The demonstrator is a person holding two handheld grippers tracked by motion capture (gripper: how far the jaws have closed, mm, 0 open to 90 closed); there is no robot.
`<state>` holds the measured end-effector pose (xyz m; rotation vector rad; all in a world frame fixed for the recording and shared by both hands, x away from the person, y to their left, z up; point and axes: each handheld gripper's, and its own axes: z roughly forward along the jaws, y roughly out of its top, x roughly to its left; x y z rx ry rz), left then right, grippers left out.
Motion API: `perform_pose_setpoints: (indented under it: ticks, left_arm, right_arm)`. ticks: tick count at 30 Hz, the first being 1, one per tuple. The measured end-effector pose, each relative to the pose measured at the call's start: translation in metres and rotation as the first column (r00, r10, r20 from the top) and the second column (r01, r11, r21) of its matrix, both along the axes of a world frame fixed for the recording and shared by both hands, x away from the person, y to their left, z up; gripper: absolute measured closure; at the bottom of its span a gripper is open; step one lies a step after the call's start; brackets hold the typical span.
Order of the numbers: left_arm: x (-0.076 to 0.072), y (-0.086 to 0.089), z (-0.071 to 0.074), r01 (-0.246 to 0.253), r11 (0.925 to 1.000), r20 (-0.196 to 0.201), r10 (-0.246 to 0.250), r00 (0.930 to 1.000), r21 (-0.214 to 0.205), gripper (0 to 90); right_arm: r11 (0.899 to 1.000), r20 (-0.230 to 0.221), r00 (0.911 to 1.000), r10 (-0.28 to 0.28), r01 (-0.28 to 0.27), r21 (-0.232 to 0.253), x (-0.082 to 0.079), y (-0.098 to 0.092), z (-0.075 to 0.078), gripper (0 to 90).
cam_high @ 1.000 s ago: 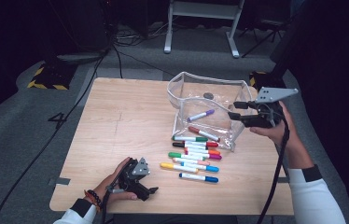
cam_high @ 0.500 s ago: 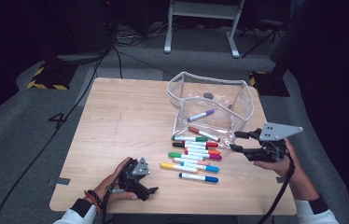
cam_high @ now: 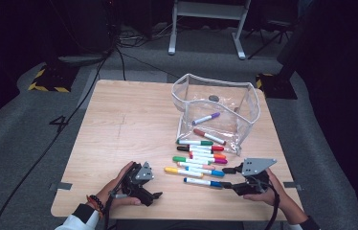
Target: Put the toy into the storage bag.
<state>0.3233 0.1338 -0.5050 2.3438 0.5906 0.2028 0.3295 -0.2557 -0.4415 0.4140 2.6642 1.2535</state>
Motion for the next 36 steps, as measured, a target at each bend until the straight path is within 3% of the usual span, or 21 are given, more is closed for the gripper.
perform_pose_setpoints:
  ticks: [6,14,18,22,24,36]
  left_arm:
    - [0.000,0.000,0.000,0.000,1.0000,0.000,0.000,1.0000,0.000,3.8]
    - [0.000,0.000,0.000,0.000,1.0000,0.000,0.000,1.0000,0.000,3.8]
    - [0.000,0.000,0.000,0.001,1.0000,0.000,-0.001,1.0000,0.000,3.8]
    - [0.000,0.000,0.000,0.001,1.0000,0.000,-0.001,1.0000,0.000,3.6]
    - [0.000,0.000,0.000,0.002,1.0000,0.001,-0.002,1.0000,0.000,3.6]
    - [0.001,-0.001,0.000,0.000,1.0000,0.000,0.000,1.0000,0.004,3.5]
  right_arm:
    - [0.998,-0.030,0.9984,0.048,-0.050,-0.050,-0.001,0.019,-0.026,52.0]
    - [0.996,-0.069,0.9966,0.044,-0.050,-0.080,0.007,0.030,-0.047,54.6]
    - [0.993,-0.074,0.9960,0.050,-0.058,-0.104,0.008,0.035,-0.052,56.0]
    - [0.994,-0.070,0.9963,0.050,-0.057,-0.095,0.008,0.037,-0.053,61.0]
    - [0.993,-0.059,0.9957,0.071,-0.076,-0.086,0.007,0.038,-0.053,73.2]
    - [0.987,-0.044,0.9940,0.101,-0.105,-0.119,0.005,0.038,-0.048,74.6]
